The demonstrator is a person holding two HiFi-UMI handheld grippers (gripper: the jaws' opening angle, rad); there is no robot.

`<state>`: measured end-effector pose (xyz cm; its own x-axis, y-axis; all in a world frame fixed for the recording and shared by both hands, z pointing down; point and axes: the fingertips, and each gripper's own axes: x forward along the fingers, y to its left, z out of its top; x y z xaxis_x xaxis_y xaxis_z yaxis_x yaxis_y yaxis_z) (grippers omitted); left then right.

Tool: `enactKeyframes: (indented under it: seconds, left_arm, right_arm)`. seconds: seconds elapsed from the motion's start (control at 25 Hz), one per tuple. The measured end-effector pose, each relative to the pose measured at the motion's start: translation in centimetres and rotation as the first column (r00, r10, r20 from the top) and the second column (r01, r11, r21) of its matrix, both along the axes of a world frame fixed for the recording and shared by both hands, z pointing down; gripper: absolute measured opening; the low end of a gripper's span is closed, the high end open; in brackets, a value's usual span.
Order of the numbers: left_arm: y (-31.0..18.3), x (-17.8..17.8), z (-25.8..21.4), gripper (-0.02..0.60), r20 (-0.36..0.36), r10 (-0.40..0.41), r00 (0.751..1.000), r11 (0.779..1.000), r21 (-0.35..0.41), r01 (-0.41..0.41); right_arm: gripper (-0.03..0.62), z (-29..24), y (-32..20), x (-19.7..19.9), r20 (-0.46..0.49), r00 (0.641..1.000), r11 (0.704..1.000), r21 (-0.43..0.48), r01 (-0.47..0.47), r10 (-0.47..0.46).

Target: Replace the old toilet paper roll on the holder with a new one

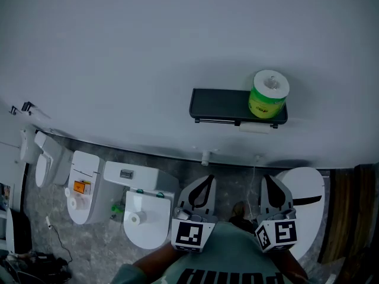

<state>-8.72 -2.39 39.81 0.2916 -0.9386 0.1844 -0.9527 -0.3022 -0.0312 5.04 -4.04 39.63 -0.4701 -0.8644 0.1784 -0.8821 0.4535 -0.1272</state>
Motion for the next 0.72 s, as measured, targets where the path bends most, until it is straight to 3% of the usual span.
enactKeyframes:
  seconds: [0.36, 0.72]
  left_arm:
    - [-3.9, 1.5, 0.1, 0.005, 0.023, -0.101, 0.995, 0.995, -0.018, 0.102]
    - [-4.7, 2.3, 1.8, 0.004, 0.08, -0.141, 0.987, 0.988, -0.057, 0.146]
  right_arm:
    - [0.008, -0.1, -5.4, 1.5, 0.07, 0.993, 0.995, 0.006, 0.097, -0.098]
    - [0.008, 2.1, -7.9, 1.5, 0.139, 0.976, 0.984, -0.044, 0.174, -0.166]
